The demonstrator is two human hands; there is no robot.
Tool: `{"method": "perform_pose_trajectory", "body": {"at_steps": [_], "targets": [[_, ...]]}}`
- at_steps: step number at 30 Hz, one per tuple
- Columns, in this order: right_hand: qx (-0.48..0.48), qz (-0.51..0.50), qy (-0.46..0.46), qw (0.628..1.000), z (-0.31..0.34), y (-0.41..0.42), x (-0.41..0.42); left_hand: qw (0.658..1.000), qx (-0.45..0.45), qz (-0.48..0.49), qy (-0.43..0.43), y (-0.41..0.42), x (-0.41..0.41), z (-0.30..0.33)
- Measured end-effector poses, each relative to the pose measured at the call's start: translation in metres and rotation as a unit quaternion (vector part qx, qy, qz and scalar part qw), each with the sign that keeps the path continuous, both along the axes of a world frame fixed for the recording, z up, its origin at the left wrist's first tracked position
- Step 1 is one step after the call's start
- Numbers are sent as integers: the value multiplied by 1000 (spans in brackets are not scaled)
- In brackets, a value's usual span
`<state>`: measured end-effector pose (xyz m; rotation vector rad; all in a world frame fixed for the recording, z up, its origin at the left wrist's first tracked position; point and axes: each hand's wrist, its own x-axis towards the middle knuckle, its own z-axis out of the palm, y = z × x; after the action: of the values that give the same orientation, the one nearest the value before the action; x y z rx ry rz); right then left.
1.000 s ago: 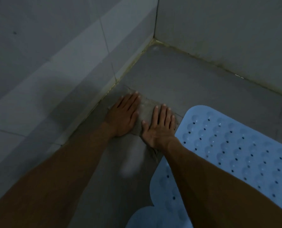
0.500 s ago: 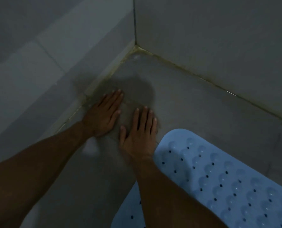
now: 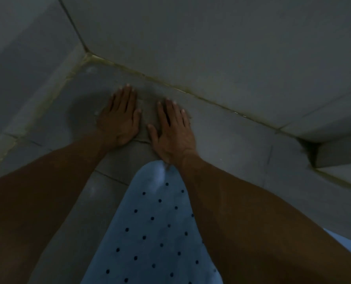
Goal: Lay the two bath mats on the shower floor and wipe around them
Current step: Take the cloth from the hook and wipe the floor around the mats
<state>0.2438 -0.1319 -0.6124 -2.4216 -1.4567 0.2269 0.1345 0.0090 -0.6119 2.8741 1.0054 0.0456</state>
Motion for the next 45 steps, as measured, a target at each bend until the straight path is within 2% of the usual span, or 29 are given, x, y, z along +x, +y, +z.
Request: {"method": "perform_pose_trajectory", "body": {"at_steps": [7,16,26,40,45], "targets": [[-48,-4,-17,999,5,-83,49,999,15,-16,-27,-80,52,-8],[-52,-19,-22,998,8,-184,91,999,15,-22,-34,-179,104,-9],[-85,-67,-7,994,10,-292,134,997,-49,-56,3,-288,150,9],[-26,-101,-75,992,14,-492,203,974,-122,-189,-2,-465,199,24],[-55,-133,-44,989,21,-550,223,965,-151,-211,27,-526,223,28]]}}
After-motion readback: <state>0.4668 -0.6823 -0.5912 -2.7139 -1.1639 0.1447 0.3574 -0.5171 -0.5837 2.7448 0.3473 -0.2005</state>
